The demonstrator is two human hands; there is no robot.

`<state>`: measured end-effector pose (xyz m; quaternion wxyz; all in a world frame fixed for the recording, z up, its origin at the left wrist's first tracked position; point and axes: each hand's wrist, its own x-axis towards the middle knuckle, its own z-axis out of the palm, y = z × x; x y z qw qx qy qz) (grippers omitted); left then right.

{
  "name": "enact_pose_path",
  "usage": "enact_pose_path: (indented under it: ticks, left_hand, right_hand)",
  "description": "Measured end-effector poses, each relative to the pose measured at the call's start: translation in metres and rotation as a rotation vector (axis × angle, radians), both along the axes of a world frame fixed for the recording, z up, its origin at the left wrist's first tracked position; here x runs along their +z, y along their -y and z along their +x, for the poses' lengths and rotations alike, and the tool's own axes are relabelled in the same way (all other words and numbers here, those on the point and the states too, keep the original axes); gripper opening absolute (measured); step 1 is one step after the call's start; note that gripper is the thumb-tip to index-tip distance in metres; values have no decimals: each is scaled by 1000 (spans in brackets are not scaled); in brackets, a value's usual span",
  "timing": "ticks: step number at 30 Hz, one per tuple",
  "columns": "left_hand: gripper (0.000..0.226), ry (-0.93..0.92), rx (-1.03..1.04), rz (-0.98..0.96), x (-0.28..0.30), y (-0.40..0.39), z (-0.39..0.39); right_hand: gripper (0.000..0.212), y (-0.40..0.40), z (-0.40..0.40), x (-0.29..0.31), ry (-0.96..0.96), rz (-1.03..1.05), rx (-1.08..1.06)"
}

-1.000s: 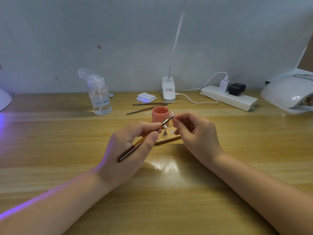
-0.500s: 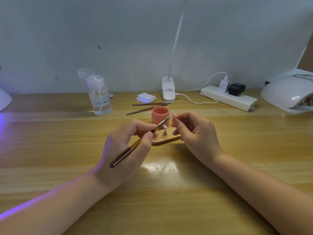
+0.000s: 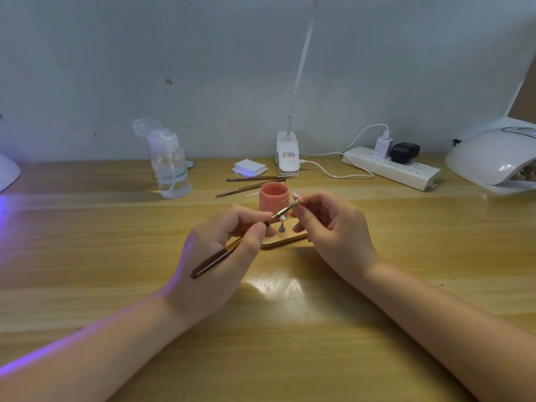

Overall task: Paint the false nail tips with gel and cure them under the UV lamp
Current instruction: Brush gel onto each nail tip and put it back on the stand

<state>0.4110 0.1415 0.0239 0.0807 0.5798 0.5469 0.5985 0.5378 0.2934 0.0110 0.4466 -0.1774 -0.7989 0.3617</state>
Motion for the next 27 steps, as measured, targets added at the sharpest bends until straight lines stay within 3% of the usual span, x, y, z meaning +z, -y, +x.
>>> enact_pose_path:
  ticks: [9, 14, 19, 27]
  left_hand:
    - [12, 145, 113, 47, 28, -12, -11]
    - [14, 193, 200, -188, 62, -38, -44]
    - [13, -60, 298, -385, 90, -74, -53]
    - [13, -298, 310, -627, 89, -110, -41]
  right_hand:
    - [6, 1, 0, -1, 7, -5, -58]
    - [7, 1, 0, 0, 26, 4, -60]
    - [5, 1, -1, 0, 17, 29, -71]
    - [5, 1, -2, 0, 8, 31, -68]
